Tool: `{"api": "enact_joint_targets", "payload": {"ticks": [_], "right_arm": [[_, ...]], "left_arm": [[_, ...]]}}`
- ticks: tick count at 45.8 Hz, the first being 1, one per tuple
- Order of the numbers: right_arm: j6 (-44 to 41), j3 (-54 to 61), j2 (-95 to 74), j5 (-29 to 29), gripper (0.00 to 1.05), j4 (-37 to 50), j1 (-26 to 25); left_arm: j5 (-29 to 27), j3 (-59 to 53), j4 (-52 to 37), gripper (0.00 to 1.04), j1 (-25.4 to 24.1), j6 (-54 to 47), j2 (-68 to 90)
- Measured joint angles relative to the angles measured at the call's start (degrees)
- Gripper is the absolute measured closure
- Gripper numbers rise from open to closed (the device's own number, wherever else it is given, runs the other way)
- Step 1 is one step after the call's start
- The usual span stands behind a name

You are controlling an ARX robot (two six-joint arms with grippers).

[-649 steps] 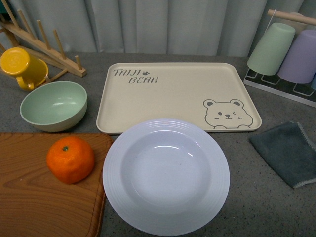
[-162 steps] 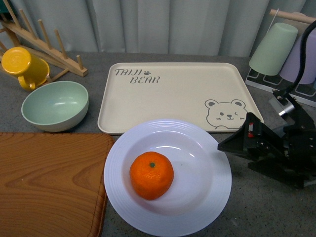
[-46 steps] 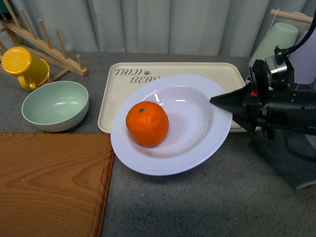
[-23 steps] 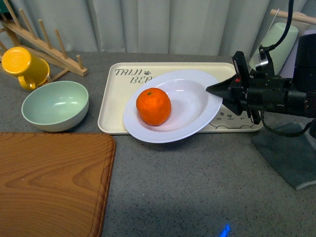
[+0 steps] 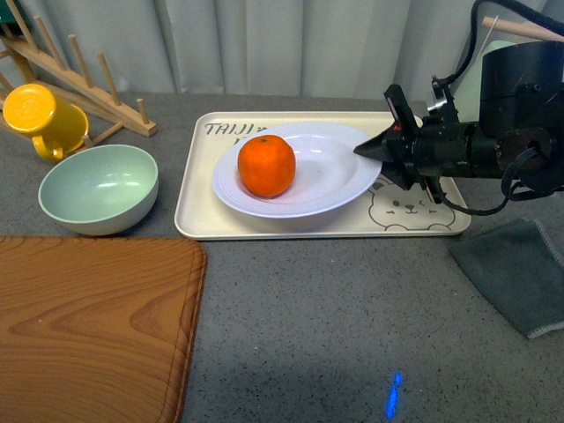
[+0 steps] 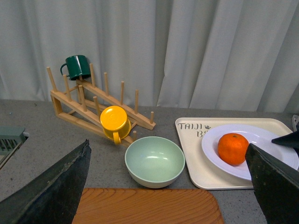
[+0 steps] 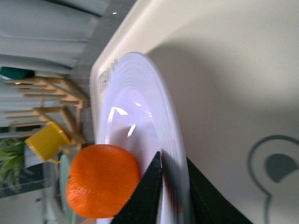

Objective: Place orange and plate with both arms

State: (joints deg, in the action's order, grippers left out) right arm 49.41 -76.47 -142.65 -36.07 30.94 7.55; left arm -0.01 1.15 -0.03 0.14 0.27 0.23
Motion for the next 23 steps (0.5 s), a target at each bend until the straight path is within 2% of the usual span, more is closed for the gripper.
{"api": "enact_joint_targets", "payload": {"ticks": [3, 13, 23], "right_arm": [[-2.16, 0.2, -0.22, 1.27, 0.79, -1.51, 0.09], [-5.6, 1.2, -0.02, 3.04, 0.51, -2.97, -0.09], [-10.51, 5.42, 6.69, 4.61, 0.07, -4.35, -1.14]], "left_arm": [[0.0, 0.0, 0.0, 0.06, 0.0, 0.0, 0.0], [0.0, 0.0, 0.0, 0.06, 0.0, 0.0, 0.0], [0.0, 0.0, 0.0, 0.06, 0.0, 0.0, 0.0]]}}
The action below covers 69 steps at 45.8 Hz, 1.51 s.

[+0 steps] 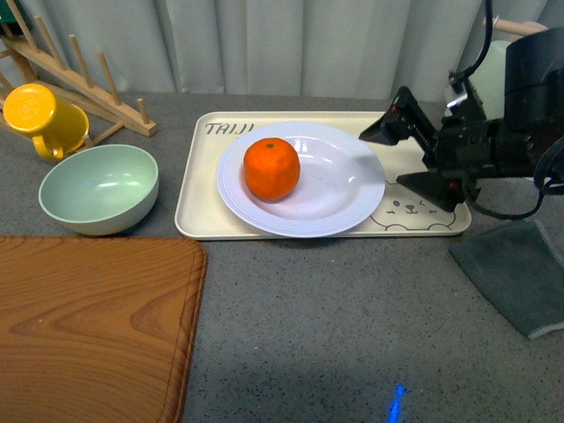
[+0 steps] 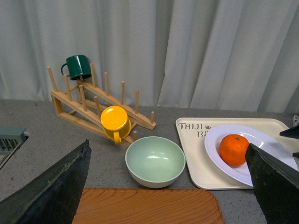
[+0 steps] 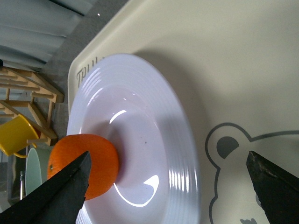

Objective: Place orange and plate with both arms

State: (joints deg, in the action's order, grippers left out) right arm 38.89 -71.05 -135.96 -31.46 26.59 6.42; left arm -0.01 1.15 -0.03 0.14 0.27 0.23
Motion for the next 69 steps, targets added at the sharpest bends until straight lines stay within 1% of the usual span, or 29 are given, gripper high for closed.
{"api": "enact_joint_targets", "payload": {"ticks": [3, 7, 12, 21, 24, 32, 36, 41, 55, 56, 57, 58, 61, 64, 65, 66, 67, 69], "right_arm": [[-3.1, 1.22, 3.28, 1.46, 0.1, -0.87, -0.13], [-8.46, 3.96, 8.52, 5.16, 0.09, -1.51, -0.09], [-17.59, 9.75, 15.69, 12.48, 0.09, -0.31, 0.48], [-27.26, 19.26, 25.35, 22.36, 0.09, 4.11, 1.16], [-30.88, 24.3, 30.4, 26.95, 0.09, 6.16, 1.2], [-36.35, 37.81, 44.02, 35.54, 0.09, 7.5, 1.05], [-36.94, 44.78, 50.86, 39.15, 0.09, 6.36, 0.07], [-36.92, 46.49, 52.92, 40.04, 0.09, 6.16, -0.55], [-36.94, 46.51, 53.13, 39.98, 0.09, 6.21, -0.66], [-37.09, 46.95, 52.63, 39.36, 0.1, 8.0, -0.74], [-37.35, 48.13, 51.58, 38.58, 0.13, 12.92, -0.92], [-37.46, 48.78, 51.06, 37.81, 0.15, 15.54, -0.98], [-37.97, 53.09, 48.44, 36.24, 0.26, 30.34, -1.31], [-38.27, 56.37, 48.52, 35.82, 0.34, 38.69, -1.57], [-38.4, 57.2, 49.33, 35.76, 0.38, 40.81, -1.75], [-38.47, 57.59, 50.66, 35.71, 0.42, 40.98, -1.9], [-38.49, 57.7, 51.47, 35.69, 0.43, 40.7, -1.99], [-38.53, 58.34, 54.86, 35.56, 0.5, 39.36, -2.36]], "left_arm": [[0.0, 0.02, 0.0, 0.06, 0.0, 0.0, 0.0], [0.0, 0.0, 0.0, 0.06, 0.0, 0.0, 0.0], [0.0, 0.0, 0.0, 0.06, 0.0, 0.0, 0.0], [0.0, 0.02, 0.0, 0.06, 0.0, 0.0, 0.0], [0.0, 0.0, 0.0, 0.06, 0.0, 0.0, 0.0], [0.0, 0.0, 0.0, 0.06, 0.0, 0.0, 0.0], [0.0, 0.0, 0.0, 0.06, 0.0, 0.0, 0.0], [0.0, 0.0, 0.0, 0.06, 0.0, 0.0, -0.02], [0.0, 0.02, 0.0, 0.06, 0.0, 0.0, -0.02], [-0.02, 0.0, 0.0, 0.06, 0.0, 0.0, -0.02], [0.0, 0.0, 0.0, 0.06, 0.0, 0.0, -0.02], [0.0, 0.0, 0.0, 0.06, 0.0, 0.0, -0.02], [0.0, 0.02, 0.0, 0.06, 0.0, 0.0, -0.02], [-0.04, 0.0, 0.0, 0.06, 0.0, 0.0, -0.04], [-0.04, 0.0, 0.0, 0.06, 0.0, 0.0, 0.0], [-0.04, 0.02, 0.0, 0.06, 0.0, 0.0, 0.0], [-0.02, 0.0, 0.0, 0.06, 0.0, 0.0, 0.0], [0.0, 0.02, 0.0, 0.06, 0.0, 0.0, -0.04]]}}
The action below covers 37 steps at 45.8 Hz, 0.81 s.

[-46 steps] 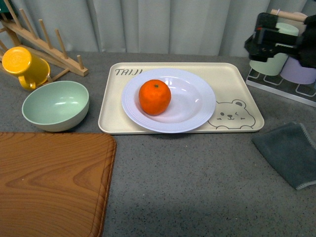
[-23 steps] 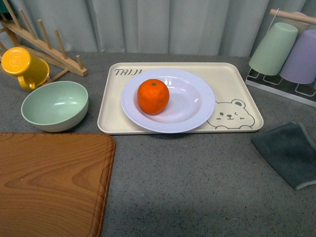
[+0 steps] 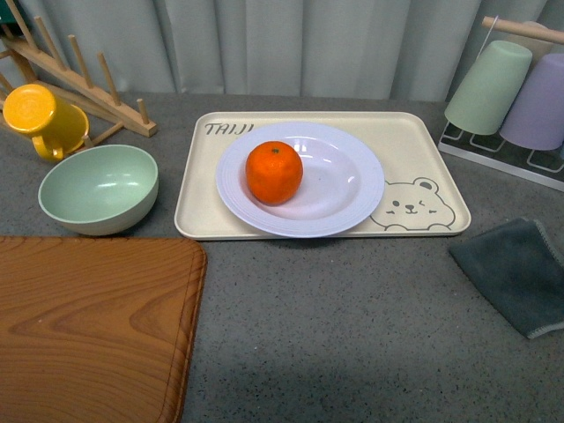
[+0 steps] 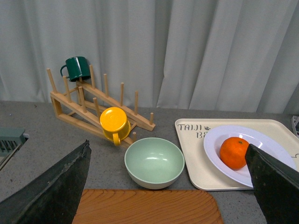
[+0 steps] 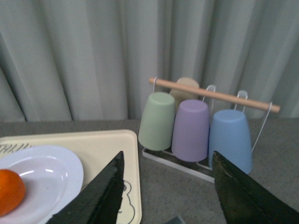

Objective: Place orange and plate with both arms

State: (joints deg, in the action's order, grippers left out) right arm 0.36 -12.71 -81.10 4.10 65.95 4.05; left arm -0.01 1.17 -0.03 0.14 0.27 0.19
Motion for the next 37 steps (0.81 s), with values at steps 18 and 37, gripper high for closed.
{"api": "enact_joint_targets", "payload": {"ticks": [18, 37], "right_arm": [[-0.28, 8.04, 19.04, -3.93, 1.04, -9.6, -3.91], [-0.28, 11.65, 35.74, -4.0, 1.04, -22.49, -3.93]], "left_arm": [[0.0, -0.02, 0.0, 0.06, 0.0, 0.0, 0.0], [0.0, -0.02, 0.0, 0.06, 0.0, 0.0, 0.0]]}}
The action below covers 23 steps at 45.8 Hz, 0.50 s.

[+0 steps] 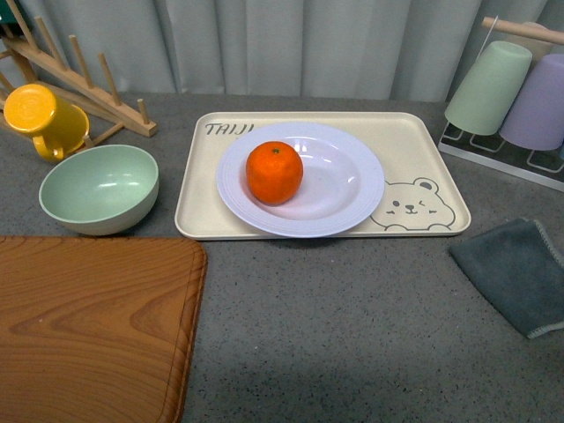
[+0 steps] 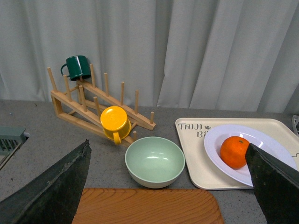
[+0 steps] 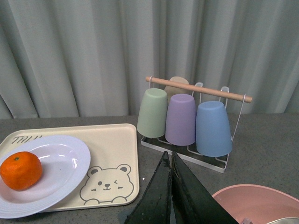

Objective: Place orange and plate with both arms

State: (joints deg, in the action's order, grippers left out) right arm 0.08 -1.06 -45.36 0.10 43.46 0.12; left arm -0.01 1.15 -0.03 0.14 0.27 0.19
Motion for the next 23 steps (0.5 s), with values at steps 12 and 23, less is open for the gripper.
{"api": "enact_joint_targets", "payload": {"ticks": [12, 23], "right_arm": [[0.0, 0.74, 11.45, 0.0, 1.04, -10.27, 0.0], [0.0, 0.76, 18.21, 0.0, 1.04, -16.46, 0.0]], "left_arm": [[-0.02, 0.0, 0.0, 0.06, 0.0, 0.0, 0.0], [0.0, 0.0, 0.0, 0.06, 0.0, 0.0, 0.0]]}}
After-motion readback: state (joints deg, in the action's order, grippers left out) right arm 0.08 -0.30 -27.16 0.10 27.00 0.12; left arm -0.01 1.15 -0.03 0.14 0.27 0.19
